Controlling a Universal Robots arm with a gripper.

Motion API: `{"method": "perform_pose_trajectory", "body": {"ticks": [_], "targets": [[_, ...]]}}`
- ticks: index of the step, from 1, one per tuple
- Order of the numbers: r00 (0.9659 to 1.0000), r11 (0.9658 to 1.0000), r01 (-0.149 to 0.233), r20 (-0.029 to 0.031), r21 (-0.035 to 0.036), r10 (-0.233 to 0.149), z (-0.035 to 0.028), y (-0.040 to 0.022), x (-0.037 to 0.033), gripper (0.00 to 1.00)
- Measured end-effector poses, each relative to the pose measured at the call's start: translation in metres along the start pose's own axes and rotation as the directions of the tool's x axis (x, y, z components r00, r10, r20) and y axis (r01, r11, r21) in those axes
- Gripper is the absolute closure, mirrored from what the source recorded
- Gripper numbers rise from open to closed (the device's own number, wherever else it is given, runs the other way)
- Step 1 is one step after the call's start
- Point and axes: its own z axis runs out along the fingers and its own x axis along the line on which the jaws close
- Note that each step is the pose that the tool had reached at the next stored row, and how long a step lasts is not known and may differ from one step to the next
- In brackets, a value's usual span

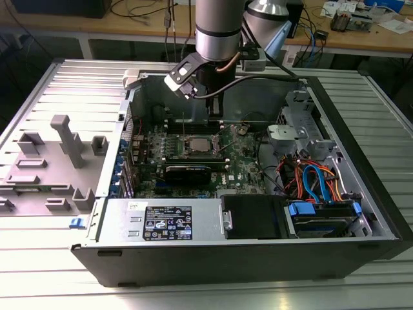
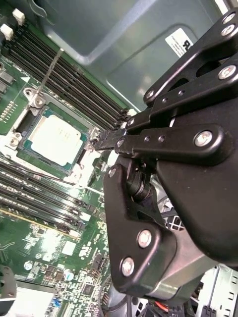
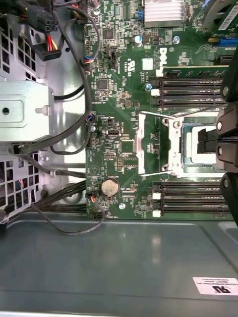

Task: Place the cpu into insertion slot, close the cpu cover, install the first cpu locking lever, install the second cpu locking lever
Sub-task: 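Close the cpu cover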

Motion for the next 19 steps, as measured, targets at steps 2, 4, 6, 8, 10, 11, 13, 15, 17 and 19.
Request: {"method": "perform_pose_trajectory", "body": {"ticks": [2,4,6,8,10,11,13,15,17,19], "targets": [[1.0000,1.0000,0.000,0.0000,0.0000,0.000,0.0001,0.0027,0.0000,0.89],[1.0000,1.0000,0.000,0.0001,0.0001,0.000,0.0002,0.0048,0.0000,0.89],[1.0000,1.0000,0.000,0.0000,0.0000,0.000,0.0002,0.0064,0.0000,0.89],[1.0000,1.0000,0.000,0.0000,0.0000,0.000,0.0003,0.0075,0.0000,0.89],[1.0000,1.0000,0.000,0.0000,0.0000,0.000,0.0003,0.0088,0.0000,0.89],[1.0000,1.0000,0.000,0.0000,0.0000,0.000,0.0004,0.0099,0.0000,0.89],[1.0000,1.0000,0.000,0.0000,0.0000,0.000,0.0004,0.0108,0.0000,0.89],[1.0000,1.0000,0.000,0.0000,0.0000,0.000,0.0004,0.0117,0.0000,0.89],[1.0000,1.0000,0.000,0.0000,0.0000,0.000,0.0005,0.0125,0.0000,0.89],[1.0000,1.0000,0.000,0.0000,0.0000,0.000,0.0005,0.0136,0.0000,0.89]]}}
